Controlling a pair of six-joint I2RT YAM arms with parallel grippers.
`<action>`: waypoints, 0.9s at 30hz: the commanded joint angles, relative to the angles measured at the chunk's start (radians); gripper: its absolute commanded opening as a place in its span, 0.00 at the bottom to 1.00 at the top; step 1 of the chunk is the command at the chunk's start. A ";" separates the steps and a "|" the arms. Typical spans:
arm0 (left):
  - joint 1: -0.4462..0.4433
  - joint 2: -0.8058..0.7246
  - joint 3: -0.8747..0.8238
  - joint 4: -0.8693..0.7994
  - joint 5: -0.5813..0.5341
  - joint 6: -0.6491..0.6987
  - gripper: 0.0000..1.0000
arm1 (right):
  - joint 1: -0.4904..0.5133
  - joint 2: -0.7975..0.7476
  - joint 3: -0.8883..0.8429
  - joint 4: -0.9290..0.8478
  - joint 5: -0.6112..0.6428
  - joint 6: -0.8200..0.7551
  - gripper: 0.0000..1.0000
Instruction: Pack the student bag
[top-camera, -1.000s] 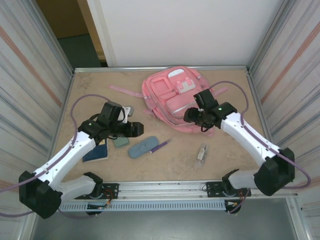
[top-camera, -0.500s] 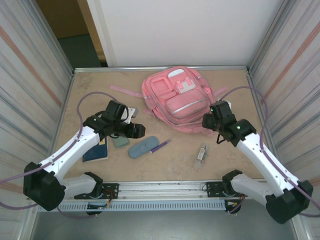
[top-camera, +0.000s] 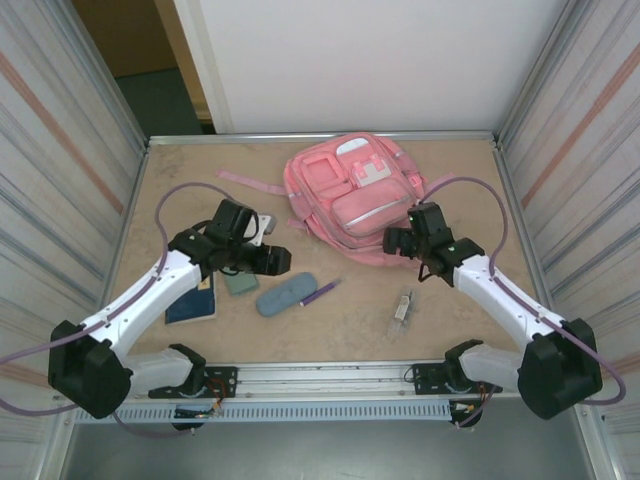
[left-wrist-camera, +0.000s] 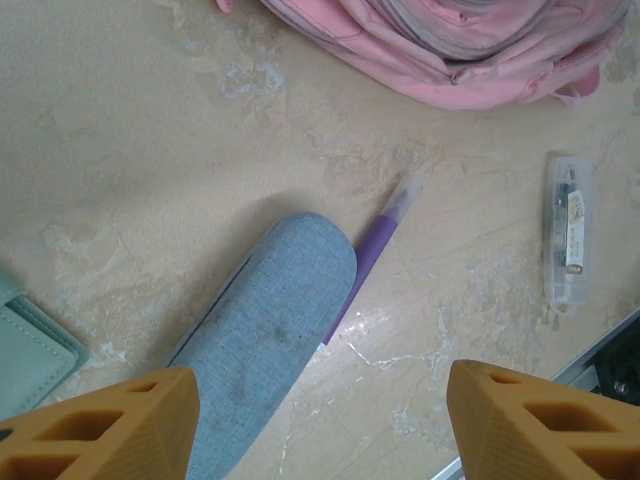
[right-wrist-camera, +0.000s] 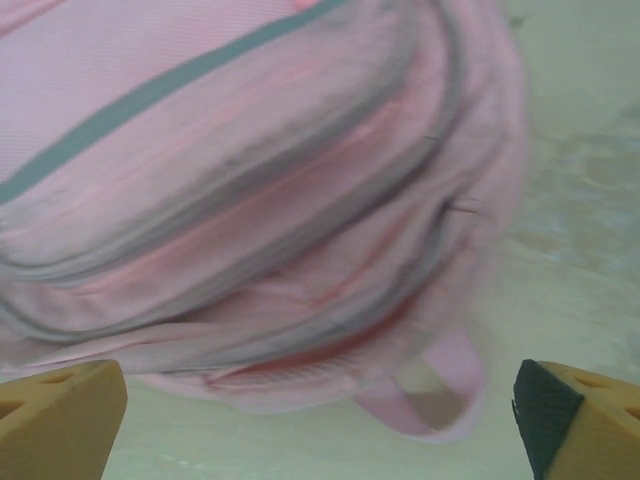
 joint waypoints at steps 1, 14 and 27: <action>-0.026 -0.025 -0.024 -0.011 -0.017 -0.023 0.66 | 0.058 0.018 0.056 0.026 -0.044 -0.051 0.99; -0.077 0.007 -0.002 -0.024 -0.035 -0.055 0.66 | 0.142 -0.087 0.080 -0.234 0.313 0.180 0.99; -0.073 0.227 0.106 0.258 -0.078 -0.119 0.66 | -0.297 0.110 0.191 -0.236 -0.321 0.234 0.84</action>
